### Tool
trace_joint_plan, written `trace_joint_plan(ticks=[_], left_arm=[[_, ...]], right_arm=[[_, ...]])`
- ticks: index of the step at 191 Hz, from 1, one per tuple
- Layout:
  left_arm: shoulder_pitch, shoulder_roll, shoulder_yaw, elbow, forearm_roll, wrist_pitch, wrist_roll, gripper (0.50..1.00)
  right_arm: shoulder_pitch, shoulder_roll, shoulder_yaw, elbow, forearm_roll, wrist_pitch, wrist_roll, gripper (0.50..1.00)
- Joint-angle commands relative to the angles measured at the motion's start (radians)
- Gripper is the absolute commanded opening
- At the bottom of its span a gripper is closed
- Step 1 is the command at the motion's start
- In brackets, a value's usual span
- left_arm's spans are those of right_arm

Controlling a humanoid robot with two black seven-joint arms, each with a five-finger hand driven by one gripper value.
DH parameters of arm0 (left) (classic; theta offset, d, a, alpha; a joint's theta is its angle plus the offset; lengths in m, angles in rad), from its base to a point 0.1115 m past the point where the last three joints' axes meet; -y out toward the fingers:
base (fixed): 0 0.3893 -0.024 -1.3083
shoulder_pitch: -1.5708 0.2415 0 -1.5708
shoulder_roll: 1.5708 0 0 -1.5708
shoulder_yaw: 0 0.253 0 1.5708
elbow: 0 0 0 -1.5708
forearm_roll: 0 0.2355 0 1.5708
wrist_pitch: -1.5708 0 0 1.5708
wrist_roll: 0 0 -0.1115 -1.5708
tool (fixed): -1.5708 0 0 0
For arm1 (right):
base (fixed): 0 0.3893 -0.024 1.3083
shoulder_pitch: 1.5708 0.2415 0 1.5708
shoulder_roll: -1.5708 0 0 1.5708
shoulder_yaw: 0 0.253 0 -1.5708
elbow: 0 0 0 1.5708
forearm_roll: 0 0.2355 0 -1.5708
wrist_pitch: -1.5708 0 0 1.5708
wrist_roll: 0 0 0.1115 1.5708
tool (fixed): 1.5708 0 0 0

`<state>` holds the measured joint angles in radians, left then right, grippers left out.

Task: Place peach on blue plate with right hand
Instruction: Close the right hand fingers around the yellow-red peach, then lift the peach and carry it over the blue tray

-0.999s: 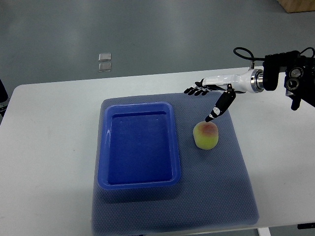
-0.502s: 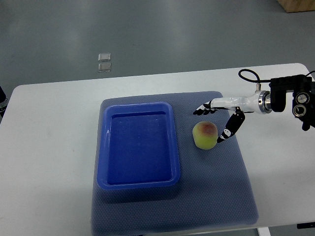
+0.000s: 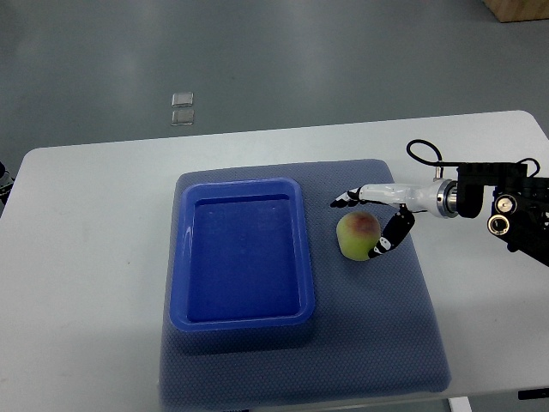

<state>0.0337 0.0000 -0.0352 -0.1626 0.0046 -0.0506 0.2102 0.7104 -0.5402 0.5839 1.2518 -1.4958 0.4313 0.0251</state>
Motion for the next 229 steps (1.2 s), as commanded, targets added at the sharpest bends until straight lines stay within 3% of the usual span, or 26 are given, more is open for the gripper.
trace_joint_plan(ticks=[1, 23, 24, 34, 44, 45, 55, 95, 147, 150, 195, 196, 229], left_arm=[[0.0, 0.0, 0.0, 0.0, 0.0, 0.0, 0.0, 1.0], [0.0, 0.0, 0.0, 0.0, 0.0, 0.0, 0.0, 1.0], [0.0, 0.0, 0.0, 0.0, 0.0, 0.0, 0.0, 1.0], [0.0, 0.0, 0.0, 0.0, 0.0, 0.0, 0.0, 1.0], [0.0, 0.0, 0.0, 0.0, 0.0, 0.0, 0.0, 1.0], [0.0, 0.0, 0.0, 0.0, 0.0, 0.0, 0.0, 1.0], [0.0, 0.0, 0.0, 0.0, 0.0, 0.0, 0.0, 1.0], [0.0, 0.0, 0.0, 0.0, 0.0, 0.0, 0.0, 1.0], [0.0, 0.0, 0.0, 0.0, 0.0, 0.0, 0.0, 1.0], [0.0, 0.0, 0.0, 0.0, 0.0, 0.0, 0.0, 1.0], [0.0, 0.0, 0.0, 0.0, 0.0, 0.0, 0.0, 1.0], [0.0, 0.0, 0.0, 0.0, 0.0, 0.0, 0.0, 1.0], [0.0, 0.0, 0.0, 0.0, 0.0, 0.0, 0.0, 1.0]], right_arm=[[-0.002, 0.002, -0.001, 0.0, -0.001, 0.0, 0.003, 0.919], [-0.002, 0.002, -0.007, 0.0, -0.006, 0.0, 0.003, 0.901], [-0.002, 0.003, -0.009, 0.0, -0.012, 0.0, 0.003, 0.865], [-0.002, 0.003, -0.009, -0.002, -0.015, -0.002, 0.004, 0.817], [-0.002, 0.003, -0.009, -0.002, -0.015, -0.002, 0.004, 0.817], [-0.002, 0.003, -0.01, -0.002, -0.024, -0.002, 0.009, 0.744], [-0.002, 0.002, -0.018, -0.002, -0.032, -0.013, 0.018, 0.674], [0.027, -0.01, -0.012, -0.002, -0.021, -0.026, 0.049, 0.586], [0.138, 0.071, -0.021, -0.002, 0.0, -0.023, 0.07, 0.582], [0.161, 0.124, -0.027, -0.009, 0.002, -0.017, 0.07, 0.588], [0.236, 0.238, -0.142, -0.072, 0.0, -0.026, 0.07, 0.596], [0.259, 0.274, -0.168, -0.101, 0.0, -0.028, 0.072, 0.596], [0.296, 0.394, -0.2, -0.196, -0.006, -0.026, 0.069, 0.605]])
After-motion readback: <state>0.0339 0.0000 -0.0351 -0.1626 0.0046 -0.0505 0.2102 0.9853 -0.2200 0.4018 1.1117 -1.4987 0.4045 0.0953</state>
